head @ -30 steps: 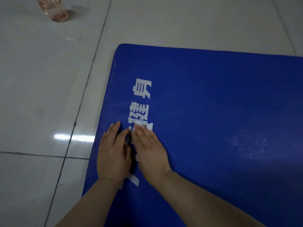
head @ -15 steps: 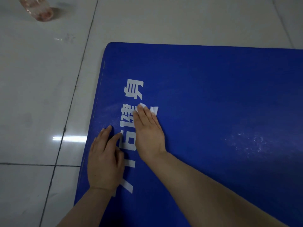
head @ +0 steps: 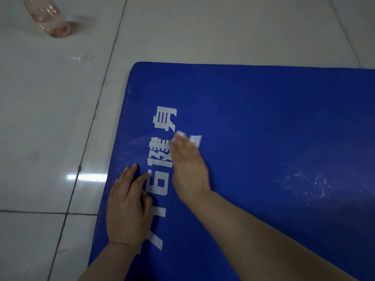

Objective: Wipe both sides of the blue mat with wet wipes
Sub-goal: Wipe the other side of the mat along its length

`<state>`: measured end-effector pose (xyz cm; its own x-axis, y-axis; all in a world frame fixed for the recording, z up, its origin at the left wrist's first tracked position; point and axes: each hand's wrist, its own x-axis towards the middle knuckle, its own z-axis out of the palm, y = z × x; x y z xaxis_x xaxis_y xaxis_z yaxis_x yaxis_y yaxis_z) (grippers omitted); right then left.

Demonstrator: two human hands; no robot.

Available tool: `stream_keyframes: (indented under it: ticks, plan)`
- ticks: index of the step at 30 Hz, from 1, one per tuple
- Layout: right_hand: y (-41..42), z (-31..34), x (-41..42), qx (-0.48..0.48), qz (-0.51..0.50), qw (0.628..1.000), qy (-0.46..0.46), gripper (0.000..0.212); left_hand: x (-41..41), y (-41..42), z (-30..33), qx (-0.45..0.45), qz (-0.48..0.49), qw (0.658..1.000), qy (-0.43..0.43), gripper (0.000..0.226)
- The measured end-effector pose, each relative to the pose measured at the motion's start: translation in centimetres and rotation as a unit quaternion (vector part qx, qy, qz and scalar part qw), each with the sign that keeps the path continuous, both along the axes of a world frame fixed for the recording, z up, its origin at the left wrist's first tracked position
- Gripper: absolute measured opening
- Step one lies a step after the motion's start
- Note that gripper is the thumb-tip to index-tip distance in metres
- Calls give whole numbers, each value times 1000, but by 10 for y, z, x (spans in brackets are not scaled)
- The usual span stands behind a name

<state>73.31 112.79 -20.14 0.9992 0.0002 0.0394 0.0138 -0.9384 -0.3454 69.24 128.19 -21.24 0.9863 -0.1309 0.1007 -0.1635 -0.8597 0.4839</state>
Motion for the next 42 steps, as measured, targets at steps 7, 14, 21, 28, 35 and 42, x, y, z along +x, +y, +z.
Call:
stream_keyframes:
  ticks: [7, 14, 21, 28, 35, 42]
  plan:
    - [-20, 0, 20, -73, 103, 992, -9, 74, 0, 2, 1, -9, -14, 1000, 4, 46]
    - [-83, -3, 29, -13, -164, 986, -39, 56, 0, 1, -2, -8, -5, 1000, -5, 42]
    - [-7, 9, 50, -2, 115, 993, 34, 71, 0, 2, 0, -12, -15, 1000, -6, 47]
    - [-85, 3, 53, -68, -19, 997, 17, 63, 1, 3, -2, -12, -5, 1000, 3, 47]
    - [-46, 11, 67, 5, -3, 1000, 26, 66, 2, 2, 0, 1, -3, 1000, 7, 47]
    - [-19, 8, 64, 32, 56, 997, 44, 70, 14, -2, 9, -4, 16, 1000, -17, 26]
